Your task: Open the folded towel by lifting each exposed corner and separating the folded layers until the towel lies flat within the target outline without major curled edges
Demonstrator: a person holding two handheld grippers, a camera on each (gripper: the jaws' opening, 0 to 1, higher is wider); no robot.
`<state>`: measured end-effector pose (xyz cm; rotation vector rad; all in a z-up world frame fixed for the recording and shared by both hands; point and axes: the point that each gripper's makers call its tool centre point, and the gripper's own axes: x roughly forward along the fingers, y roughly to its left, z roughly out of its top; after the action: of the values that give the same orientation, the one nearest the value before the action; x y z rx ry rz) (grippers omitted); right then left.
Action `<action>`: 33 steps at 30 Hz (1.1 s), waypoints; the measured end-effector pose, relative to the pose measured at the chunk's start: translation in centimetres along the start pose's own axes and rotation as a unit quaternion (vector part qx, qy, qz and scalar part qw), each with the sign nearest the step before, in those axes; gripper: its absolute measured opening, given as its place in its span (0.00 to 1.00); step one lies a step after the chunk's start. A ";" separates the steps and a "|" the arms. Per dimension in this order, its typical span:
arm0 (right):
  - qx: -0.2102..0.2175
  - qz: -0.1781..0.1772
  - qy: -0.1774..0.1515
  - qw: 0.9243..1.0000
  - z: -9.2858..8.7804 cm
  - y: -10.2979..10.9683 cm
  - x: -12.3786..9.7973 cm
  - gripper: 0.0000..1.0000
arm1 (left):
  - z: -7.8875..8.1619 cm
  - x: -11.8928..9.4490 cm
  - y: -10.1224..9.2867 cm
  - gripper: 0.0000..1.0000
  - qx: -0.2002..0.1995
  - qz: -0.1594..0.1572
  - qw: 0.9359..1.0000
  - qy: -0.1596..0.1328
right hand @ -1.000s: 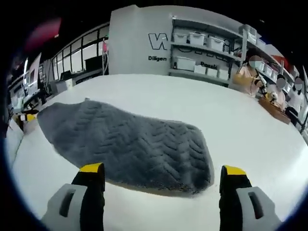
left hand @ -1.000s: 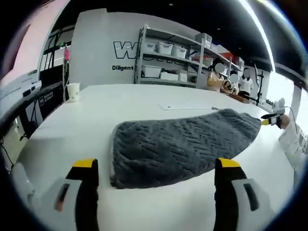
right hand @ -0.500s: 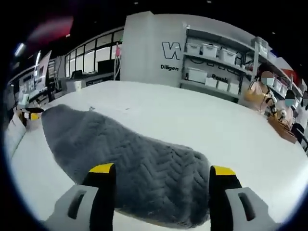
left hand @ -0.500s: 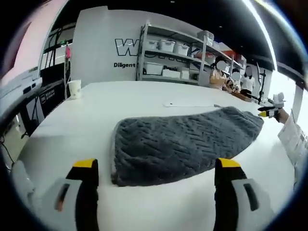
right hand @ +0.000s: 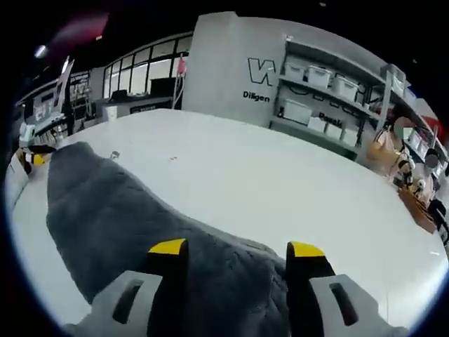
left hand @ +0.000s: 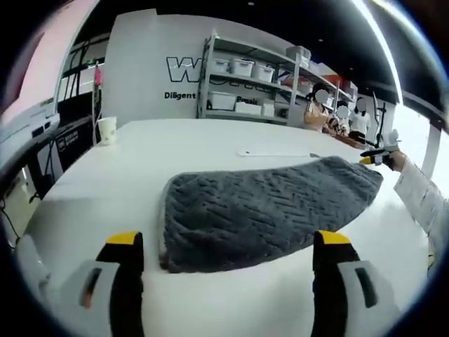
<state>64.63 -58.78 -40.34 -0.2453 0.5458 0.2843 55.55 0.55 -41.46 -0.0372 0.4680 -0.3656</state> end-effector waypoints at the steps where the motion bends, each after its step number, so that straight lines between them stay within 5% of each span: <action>1: -0.004 0.005 0.004 1.000 -0.1 0.1 0.4 0.51 | 0.0 0.0 0.0 0.99 0.000 0.000 1.000 0.000; 9: -0.043 0.027 0.069 0.996 -1.8 0.3 3.1 0.40 | -0.2 0.2 -0.2 0.99 0.004 -0.002 1.000 0.004; 17: -0.039 0.075 0.075 0.994 -1.7 1.9 3.5 0.15 | -0.5 0.2 0.0 0.99 0.003 0.003 1.000 0.008; 25: -0.053 0.077 0.073 0.993 -2.2 2.6 2.7 0.03 | -0.6 0.1 0.1 0.99 0.003 0.005 1.000 0.010; 33: -0.073 0.052 0.080 0.993 -2.4 1.1 2.8 0.01 | -0.8 0.0 0.2 0.99 0.004 0.009 1.000 0.011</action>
<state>65.44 -57.95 -43.99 -0.3836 0.6992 0.4096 55.22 0.77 -42.21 -0.0212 0.4891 -0.3507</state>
